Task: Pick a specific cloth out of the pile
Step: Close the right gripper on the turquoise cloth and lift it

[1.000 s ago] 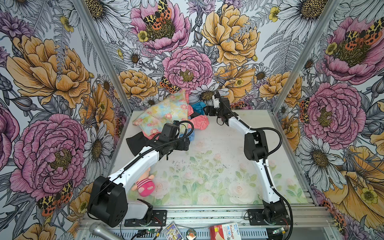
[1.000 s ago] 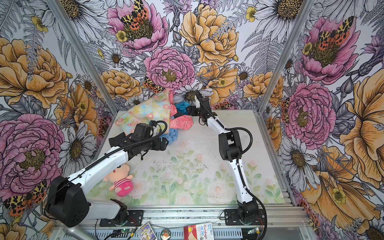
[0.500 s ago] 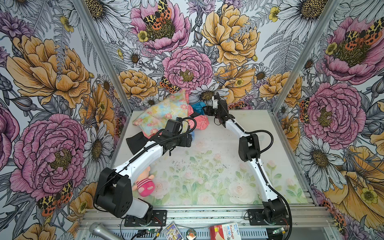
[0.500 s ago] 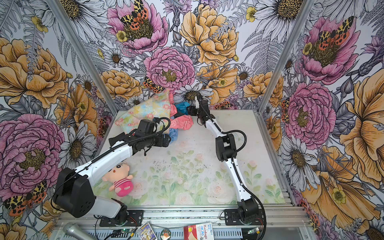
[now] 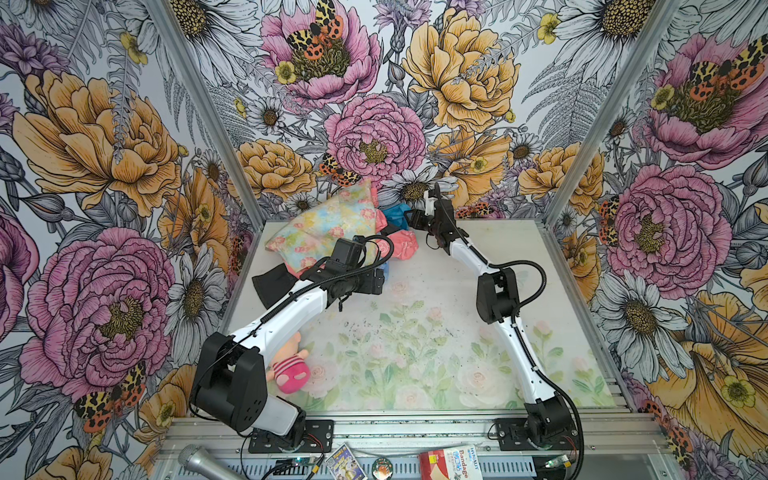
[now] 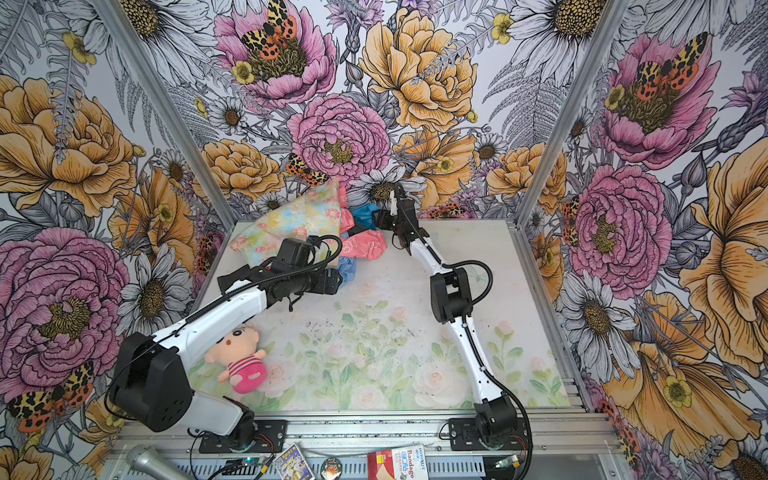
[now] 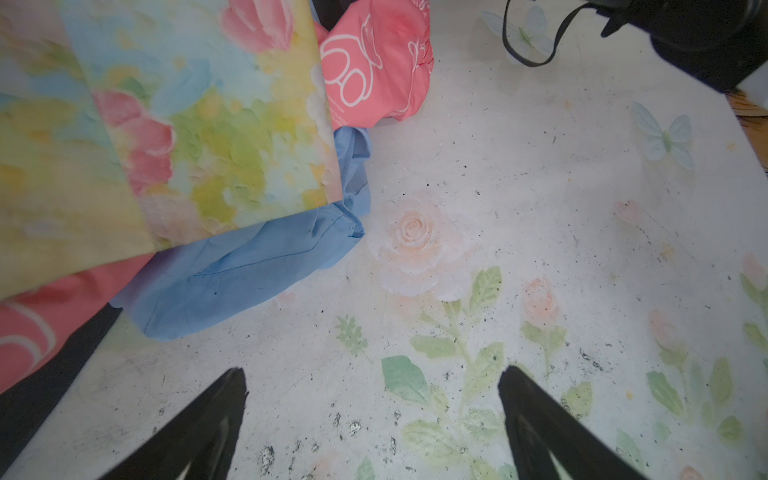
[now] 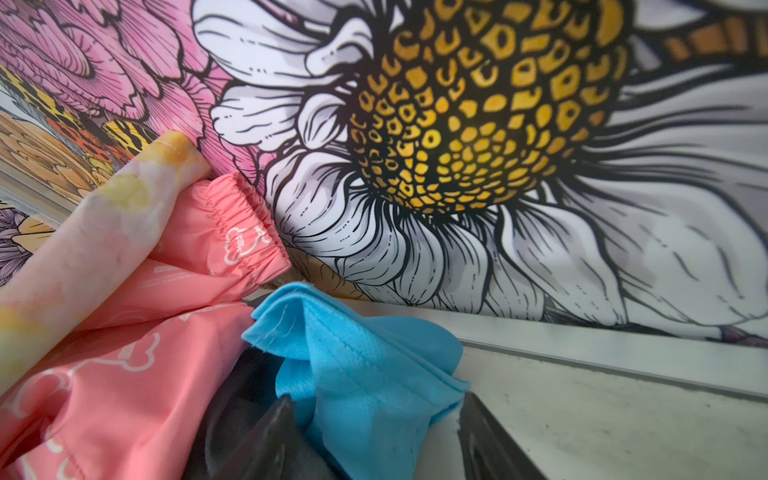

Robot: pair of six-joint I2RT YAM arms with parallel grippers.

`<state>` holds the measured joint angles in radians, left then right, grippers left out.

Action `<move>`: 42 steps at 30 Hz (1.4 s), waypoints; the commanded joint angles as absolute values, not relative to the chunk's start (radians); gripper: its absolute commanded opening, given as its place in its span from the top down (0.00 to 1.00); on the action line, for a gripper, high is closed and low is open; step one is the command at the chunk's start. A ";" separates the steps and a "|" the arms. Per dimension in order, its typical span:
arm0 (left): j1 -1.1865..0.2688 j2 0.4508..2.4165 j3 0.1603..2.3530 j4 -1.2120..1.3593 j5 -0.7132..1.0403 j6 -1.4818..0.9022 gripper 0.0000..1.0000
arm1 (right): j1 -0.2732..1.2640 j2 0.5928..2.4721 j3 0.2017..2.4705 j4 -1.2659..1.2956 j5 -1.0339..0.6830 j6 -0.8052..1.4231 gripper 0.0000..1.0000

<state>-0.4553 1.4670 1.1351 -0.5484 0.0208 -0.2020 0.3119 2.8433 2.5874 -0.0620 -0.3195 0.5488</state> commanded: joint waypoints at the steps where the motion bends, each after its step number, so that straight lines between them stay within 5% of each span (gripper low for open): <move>1: -0.460 1.464 1.165 -0.557 0.043 -0.202 0.04 | 0.324 2.873 2.623 -0.025 -0.322 0.580 0.37; 14: -0.450 1.454 1.159 -0.569 0.049 -0.201 0.04 | 0.338 2.917 2.647 -0.004 -0.237 0.705 0.57; 23: -0.433 1.447 1.156 -0.573 0.064 -0.200 0.03 | 0.342 2.926 2.655 0.105 -0.232 0.729 1.00; 42: -0.412 1.453 1.129 -0.530 0.052 -0.196 0.04 | 0.323 2.656 2.541 0.231 -0.160 0.760 1.00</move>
